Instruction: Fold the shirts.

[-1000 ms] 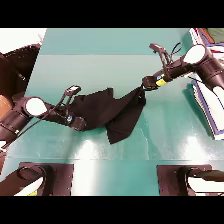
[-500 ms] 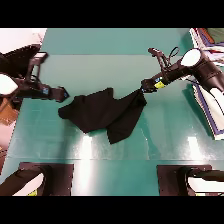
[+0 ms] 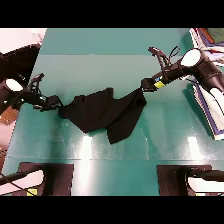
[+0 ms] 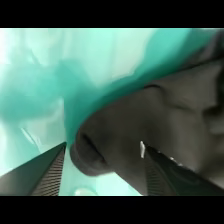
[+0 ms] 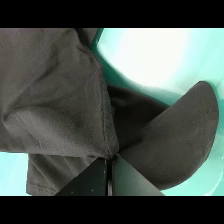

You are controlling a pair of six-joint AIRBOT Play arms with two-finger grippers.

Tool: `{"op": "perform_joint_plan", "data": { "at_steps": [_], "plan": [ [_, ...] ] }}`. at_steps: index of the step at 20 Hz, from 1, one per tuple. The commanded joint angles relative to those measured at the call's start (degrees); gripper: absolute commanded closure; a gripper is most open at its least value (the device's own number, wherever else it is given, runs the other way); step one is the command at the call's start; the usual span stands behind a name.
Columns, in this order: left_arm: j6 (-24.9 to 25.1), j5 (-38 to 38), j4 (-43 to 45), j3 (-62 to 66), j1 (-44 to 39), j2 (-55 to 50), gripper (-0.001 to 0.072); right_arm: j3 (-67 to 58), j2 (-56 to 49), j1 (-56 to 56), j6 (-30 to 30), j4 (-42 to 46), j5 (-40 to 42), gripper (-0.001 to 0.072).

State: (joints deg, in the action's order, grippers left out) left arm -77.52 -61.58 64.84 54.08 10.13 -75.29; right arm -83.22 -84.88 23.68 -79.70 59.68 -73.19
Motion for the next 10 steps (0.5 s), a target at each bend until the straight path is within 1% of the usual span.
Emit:
{"op": "perform_joint_plan", "data": {
  "at_steps": [1, 2, 3, 4, 5, 6, 8, 10],
  "plan": [
    [1.57, 0.52, -3.43, -0.24, 0.57, -3.89, 0.0155, 0.0, -0.02, 0.04, 0.0, -0.02, 0.13, 0.0695],
    [2.84, 0.46, -3.98, -0.24, 0.13, -4.22, 0.0156, 0.0, -0.02, 0.04, 0.0, -0.02, 0.15, 0.0695],
    [3.02, 0.57, -4.02, -0.22, -0.39, -4.31, 0.0157, 0.0, -0.02, 0.04, 0.0, -0.02, 0.15, 0.0695],
    [2.99, 0.96, -4.0, -0.04, -0.96, -4.31, 0.028, 0.0, -0.02, 0.04, 0.0, -0.02, 0.11, 0.0695],
    [2.97, 0.98, -4.13, 0.52, -1.09, -4.28, 0.0506, 0.0, 0.0, 0.04, 0.0, -0.04, 0.09, 0.0695],
    [2.95, 0.94, -4.17, 1.46, -1.07, -4.15, 0.0686, 0.0, 0.04, 0.04, 0.0, 0.0, 0.07, 0.0695],
    [2.47, 0.28, -3.15, 4.46, -0.92, -2.32, 0.0683, 0.0, 1.46, -0.09, 0.04, 0.9, 0.7, 0.0695],
    [2.49, 0.94, -1.95, 8.72, -0.92, 2.6, 0.0682, -0.11, 5.03, -1.64, 0.02, 2.01, 2.34, 0.0696]
  ]
}}
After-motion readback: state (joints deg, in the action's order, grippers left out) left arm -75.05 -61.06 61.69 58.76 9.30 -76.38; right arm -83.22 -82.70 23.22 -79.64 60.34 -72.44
